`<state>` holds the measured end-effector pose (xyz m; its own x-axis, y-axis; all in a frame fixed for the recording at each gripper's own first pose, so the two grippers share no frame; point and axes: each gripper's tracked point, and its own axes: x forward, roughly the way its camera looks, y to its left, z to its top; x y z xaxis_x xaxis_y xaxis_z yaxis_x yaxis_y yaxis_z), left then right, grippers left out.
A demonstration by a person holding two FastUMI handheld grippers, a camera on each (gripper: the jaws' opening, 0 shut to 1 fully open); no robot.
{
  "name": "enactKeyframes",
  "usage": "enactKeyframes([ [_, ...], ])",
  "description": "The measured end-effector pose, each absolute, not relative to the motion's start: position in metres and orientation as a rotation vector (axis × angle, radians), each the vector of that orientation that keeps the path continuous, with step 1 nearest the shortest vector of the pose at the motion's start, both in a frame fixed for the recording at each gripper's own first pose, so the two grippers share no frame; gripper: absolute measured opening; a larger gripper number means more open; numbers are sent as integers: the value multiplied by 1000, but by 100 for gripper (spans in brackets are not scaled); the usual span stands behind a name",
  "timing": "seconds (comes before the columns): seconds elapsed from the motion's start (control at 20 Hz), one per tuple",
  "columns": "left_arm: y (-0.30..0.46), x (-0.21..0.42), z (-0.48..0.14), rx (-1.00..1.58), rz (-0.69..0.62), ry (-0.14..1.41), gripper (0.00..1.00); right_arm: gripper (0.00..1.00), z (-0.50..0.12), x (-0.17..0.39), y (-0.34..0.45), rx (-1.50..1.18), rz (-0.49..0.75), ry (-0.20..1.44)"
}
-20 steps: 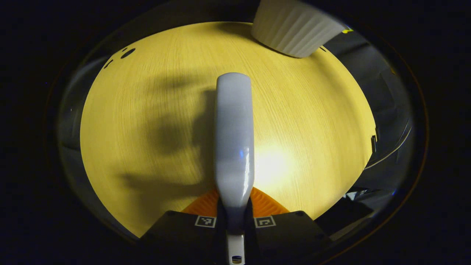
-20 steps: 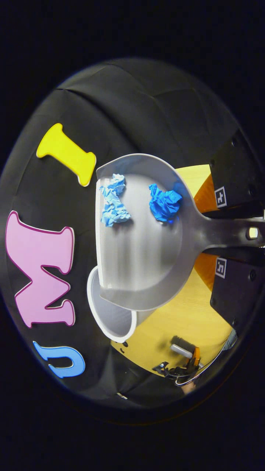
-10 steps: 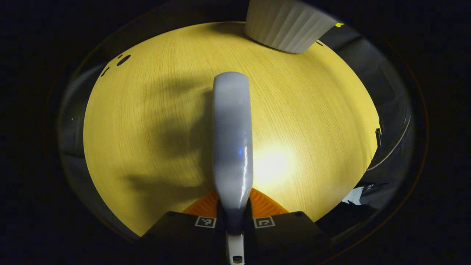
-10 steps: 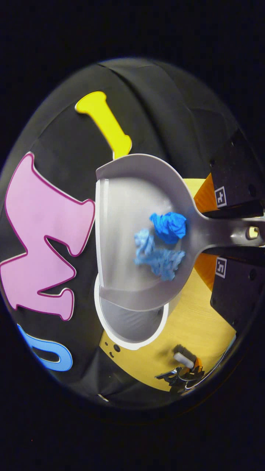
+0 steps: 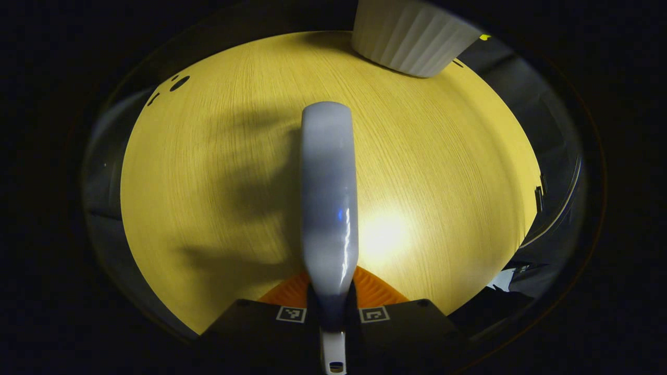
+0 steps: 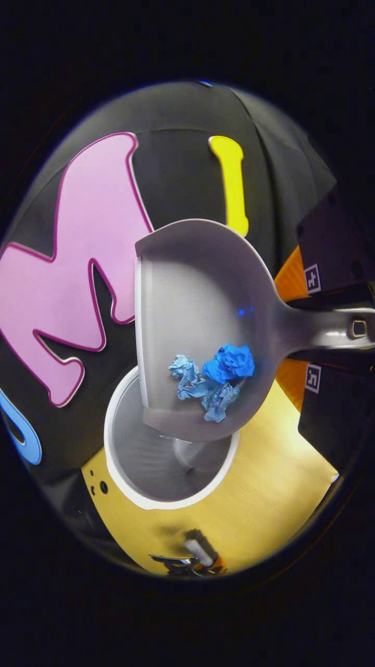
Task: Pick up the small broom and dustpan from the desktop, sweep the trash into the dustpan with the broom, and then empty the trash into the garbage bin.
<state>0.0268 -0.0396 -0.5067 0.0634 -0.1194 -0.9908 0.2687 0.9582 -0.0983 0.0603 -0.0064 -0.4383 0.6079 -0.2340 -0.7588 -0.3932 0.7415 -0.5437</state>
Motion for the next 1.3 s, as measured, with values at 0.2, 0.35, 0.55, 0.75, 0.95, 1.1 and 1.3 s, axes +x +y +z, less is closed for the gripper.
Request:
enactKeyframes([
  [0.2, -40, 26, -507, 127, -284, 1464, 23, 34, -414, 62, -24, -982, 135, 907],
  [0.35, -41, 25, -508, 126, -270, 1454, 23, 34, -401, 52, -30, -1045, 153, 900],
  [0.55, -41, 25, -507, 132, -260, 1452, 23, 34, -390, 48, -33, -1156, 180, 901],
  [0.75, -43, 25, -507, 136, -249, 1454, 23, 34, -383, 58, -47, -1320, 193, 883],
  [0.95, -43, 24, -506, 138, -240, 1455, 23, 33, -378, 61, -55, -1395, 218, 876],
  [1.1, -43, 25, -505, 142, -233, 1455, 23, 33, -377, 61, -57, -1396, 225, 876],
  [1.3, -43, 25, -505, 145, -231, 1458, 23, 34, -378, 61, -57, -1379, 225, 874],
])
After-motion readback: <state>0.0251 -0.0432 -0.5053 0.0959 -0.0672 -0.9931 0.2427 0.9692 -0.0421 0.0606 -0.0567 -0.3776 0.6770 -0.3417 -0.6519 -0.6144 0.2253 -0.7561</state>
